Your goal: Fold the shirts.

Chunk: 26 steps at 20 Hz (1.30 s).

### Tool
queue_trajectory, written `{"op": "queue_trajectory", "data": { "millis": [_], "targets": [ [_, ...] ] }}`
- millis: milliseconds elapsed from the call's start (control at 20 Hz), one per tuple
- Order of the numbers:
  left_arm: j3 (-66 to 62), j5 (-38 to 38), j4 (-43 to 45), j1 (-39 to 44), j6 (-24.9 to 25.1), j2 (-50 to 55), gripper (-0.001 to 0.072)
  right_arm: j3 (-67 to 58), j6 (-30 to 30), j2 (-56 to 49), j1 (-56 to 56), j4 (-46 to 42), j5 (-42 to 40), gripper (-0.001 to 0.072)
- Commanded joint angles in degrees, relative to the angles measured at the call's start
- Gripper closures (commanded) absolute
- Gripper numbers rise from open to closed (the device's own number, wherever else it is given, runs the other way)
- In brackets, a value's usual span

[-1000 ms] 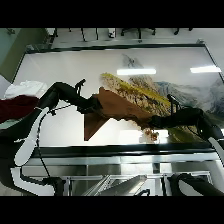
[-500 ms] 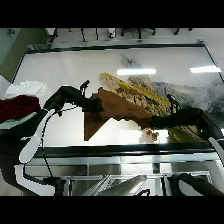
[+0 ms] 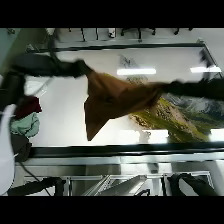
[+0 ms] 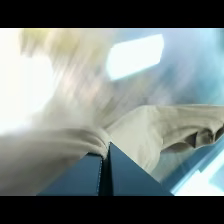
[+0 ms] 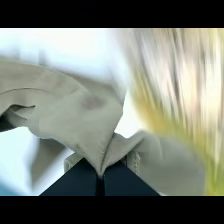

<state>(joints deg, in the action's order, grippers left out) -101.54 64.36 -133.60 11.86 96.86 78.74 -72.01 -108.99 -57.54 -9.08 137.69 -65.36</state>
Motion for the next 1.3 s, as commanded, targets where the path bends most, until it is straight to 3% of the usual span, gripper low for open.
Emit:
{"op": "queue_trajectory", "data": {
  "millis": [0,100,200,350,500,700,900,1100,1250],
  "targets": [
    [-20.5,0.0,0.2,0.3,-1.0,-11.6,0.0694,-27.9,-0.8,7.5,-3.0,1.4,-3.4,0.0691],
    [-25.4,-2.9,0.6,1.4,-1.5,-19.1,0.0694,-40.3,-0.7,11.4,-3.3,-2.2,-3.5,0.0690],
    [-21.9,-8.4,2.9,1.9,-1.5,-27.6,0.0694,-46.1,-0.7,15.3,-3.3,-4.3,-3.3,0.0690],
    [-9.4,-20.2,9.2,1.9,-1.4,-39.7,0.0694,-46.5,-0.7,19.6,-3.3,-7.9,-3.4,0.0690],
    [-2.4,-25.9,12.2,1.9,-1.6,-41.9,0.0695,-44.5,-0.5,18.8,-3.3,-7.7,-3.9,0.0690],
    [-1.8,-24.6,12.3,1.9,-2.0,-28.9,0.0694,-35.9,-0.5,13.6,-3.3,-2.6,-4.7,0.0691],
    [-6.2,-20.3,12.3,1.8,-2.7,-5.3,0.0694,-21.8,0.3,4.0,-3.2,-3.0,-4.9,0.0691],
    [-18.8,-14.3,12.0,1.8,-3.2,21.4,0.0694,-10.4,0.3,-11.8,-3.2,-3.7,1.4,0.0691],
    [-15.1,-17.8,11.9,1.8,-3.6,29.7,0.0694,-9.6,1.2,-26.5,-3.2,-3.1,2.0,0.0691]
  ]
}}
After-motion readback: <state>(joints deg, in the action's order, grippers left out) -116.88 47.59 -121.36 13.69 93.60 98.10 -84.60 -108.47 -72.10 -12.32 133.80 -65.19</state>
